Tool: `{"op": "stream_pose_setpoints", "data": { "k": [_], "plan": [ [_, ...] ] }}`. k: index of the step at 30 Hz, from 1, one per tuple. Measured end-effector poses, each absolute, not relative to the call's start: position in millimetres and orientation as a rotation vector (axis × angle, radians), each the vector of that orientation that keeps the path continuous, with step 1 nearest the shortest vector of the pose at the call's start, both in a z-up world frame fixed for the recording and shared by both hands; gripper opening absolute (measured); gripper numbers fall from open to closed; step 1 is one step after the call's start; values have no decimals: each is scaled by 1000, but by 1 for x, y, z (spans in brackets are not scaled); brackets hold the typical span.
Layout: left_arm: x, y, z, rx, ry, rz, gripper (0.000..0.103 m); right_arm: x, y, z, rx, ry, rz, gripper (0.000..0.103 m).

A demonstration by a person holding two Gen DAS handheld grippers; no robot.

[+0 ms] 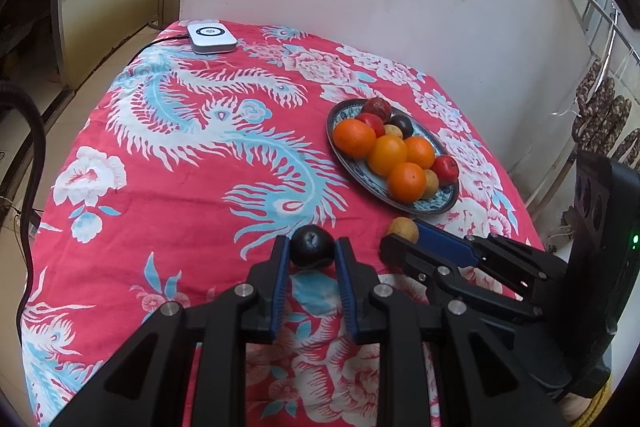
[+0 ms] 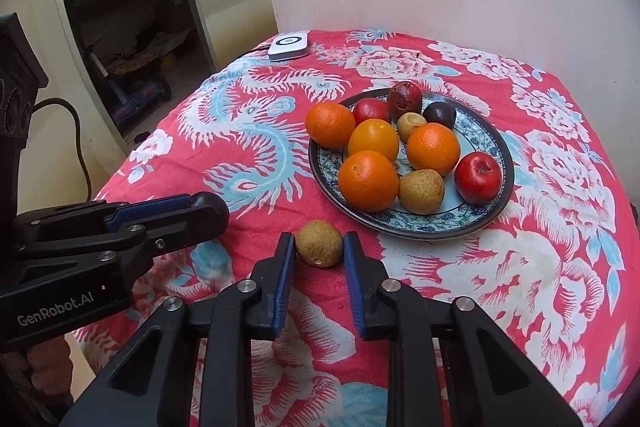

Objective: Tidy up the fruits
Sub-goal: 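Carry the plum with the left tool while the right tool carries the kiwi to the plate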

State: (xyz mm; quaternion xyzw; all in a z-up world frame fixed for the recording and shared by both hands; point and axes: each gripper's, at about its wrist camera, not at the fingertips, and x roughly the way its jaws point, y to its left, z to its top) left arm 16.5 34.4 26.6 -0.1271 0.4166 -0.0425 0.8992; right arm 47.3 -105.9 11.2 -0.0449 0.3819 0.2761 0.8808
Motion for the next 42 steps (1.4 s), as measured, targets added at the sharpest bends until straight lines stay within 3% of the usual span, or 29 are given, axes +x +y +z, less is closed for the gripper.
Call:
{"op": "stream_pose_setpoints", "data": {
  "k": [42],
  "plan": [
    [40, -11, 55, -186, 828, -144, 24, 55, -179, 36, 34, 716, 481, 26]
  ]
}}
